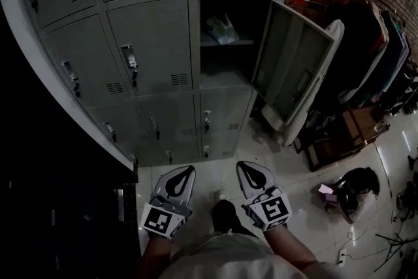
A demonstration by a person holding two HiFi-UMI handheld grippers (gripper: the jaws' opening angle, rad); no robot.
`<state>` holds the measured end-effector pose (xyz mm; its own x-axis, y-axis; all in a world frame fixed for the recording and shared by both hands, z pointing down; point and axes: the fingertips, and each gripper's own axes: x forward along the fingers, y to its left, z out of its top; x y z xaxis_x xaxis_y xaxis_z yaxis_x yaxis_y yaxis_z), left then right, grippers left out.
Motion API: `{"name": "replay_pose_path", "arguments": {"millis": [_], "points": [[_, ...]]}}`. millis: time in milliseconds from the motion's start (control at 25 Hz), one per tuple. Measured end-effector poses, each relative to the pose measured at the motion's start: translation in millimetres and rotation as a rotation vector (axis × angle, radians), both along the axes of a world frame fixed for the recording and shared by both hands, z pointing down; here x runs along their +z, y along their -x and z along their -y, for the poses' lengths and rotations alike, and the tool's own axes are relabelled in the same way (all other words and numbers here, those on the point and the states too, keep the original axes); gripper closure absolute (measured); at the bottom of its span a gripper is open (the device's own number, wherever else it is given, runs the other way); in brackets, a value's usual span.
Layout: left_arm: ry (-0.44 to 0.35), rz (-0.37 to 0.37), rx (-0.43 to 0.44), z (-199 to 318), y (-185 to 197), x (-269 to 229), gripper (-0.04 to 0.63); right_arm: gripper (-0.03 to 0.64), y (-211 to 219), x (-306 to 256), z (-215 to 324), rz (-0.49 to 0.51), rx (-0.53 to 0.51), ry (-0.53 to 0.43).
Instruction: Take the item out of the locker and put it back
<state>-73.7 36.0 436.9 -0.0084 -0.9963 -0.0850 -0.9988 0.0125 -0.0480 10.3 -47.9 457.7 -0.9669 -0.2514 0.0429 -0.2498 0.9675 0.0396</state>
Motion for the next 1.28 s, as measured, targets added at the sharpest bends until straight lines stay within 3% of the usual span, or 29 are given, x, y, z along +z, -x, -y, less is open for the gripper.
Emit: {"name": "replay_pose_path", "arguments": {"millis": [280,560,840,1040,1080,1160,1280], "points": [[-0.007,0.024,-0.025,79.9,51.6,-0.7,0.617,0.618,57.0,0.4,81.5,0.018,-0.028,-0.025],[-0.048,0.067,-0.059,174.6,110.5,-30.8,0.617,0.617,125.4,-43.0,177.1,0.067,-0.084,-0.086],[-0.025,0.058,0.001,220.9,133.5,-30.4,0.617,0.618,164.2,-45.7,226.6,0.044,-0.071,-0.054],[-0.016,0.071,0.039,239.0,148.8,-37.6,0.617,0.617,192.1,-79.7,249.3,0.070,-0.052,-0.078],[-0.015,0.079,0.050,242.8,150.8,-39.9,0.617,0.573,200.5,-89.1,254.8,0.073,-0.054,-0.083],[-0.025,0.084,0.068,250.0,155.1,-45.6,0.617,0.398,220.1,-109.5,270.7,0.084,-0.051,-0.113],[-0.035,0.082,0.088,255.3,158.6,-49.4,0.617,0.305,246.6,-140.4,299.5,0.115,0.000,-0.168]]}}
